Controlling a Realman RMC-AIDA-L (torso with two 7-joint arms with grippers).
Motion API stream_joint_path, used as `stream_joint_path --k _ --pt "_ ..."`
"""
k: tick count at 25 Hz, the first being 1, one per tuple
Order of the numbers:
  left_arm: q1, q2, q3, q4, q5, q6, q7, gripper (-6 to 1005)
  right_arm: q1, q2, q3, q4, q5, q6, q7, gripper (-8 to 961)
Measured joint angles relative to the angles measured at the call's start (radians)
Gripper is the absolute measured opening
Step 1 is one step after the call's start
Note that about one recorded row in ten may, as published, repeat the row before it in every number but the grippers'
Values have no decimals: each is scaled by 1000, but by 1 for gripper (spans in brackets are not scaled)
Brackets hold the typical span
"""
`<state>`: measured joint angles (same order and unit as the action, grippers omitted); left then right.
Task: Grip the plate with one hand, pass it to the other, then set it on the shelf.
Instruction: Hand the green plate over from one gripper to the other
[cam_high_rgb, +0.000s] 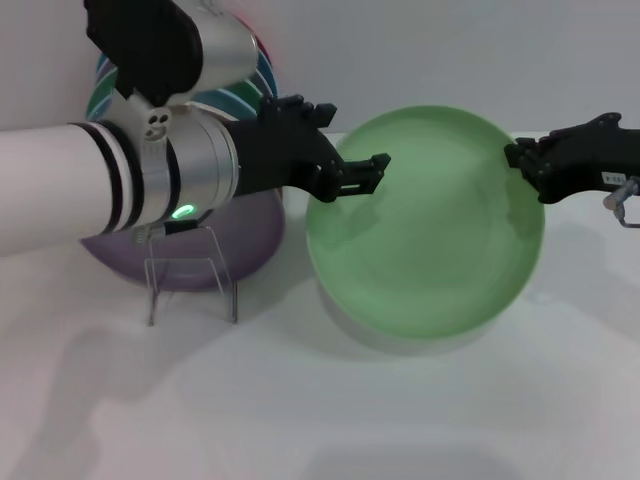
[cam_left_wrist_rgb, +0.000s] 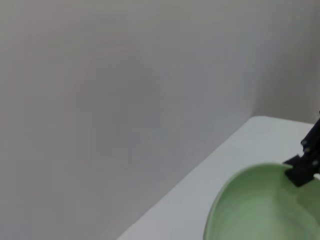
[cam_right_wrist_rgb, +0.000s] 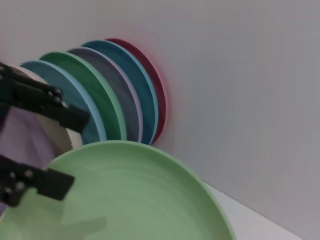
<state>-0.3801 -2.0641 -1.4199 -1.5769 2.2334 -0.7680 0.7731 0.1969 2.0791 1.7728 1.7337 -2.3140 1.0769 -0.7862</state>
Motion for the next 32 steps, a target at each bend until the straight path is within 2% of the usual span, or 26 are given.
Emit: stream_joint_path --k 16,22,27,32 --pt "-72 -1 -27 116 -5 3 -13 728 -9 2 -15 36 6 3 3 40" --pt "-73 -1 -38 126 -5 12 -5 541 -5 1 -21 39 24 3 4 42" --pt "-69 -1 -39 120 -7 21 19 311 -4 2 -21 37 24 3 11 43" --pt "-69 -1 -37 120 -8 32 62 187 -3 0 -20 30 41 9 16 45"
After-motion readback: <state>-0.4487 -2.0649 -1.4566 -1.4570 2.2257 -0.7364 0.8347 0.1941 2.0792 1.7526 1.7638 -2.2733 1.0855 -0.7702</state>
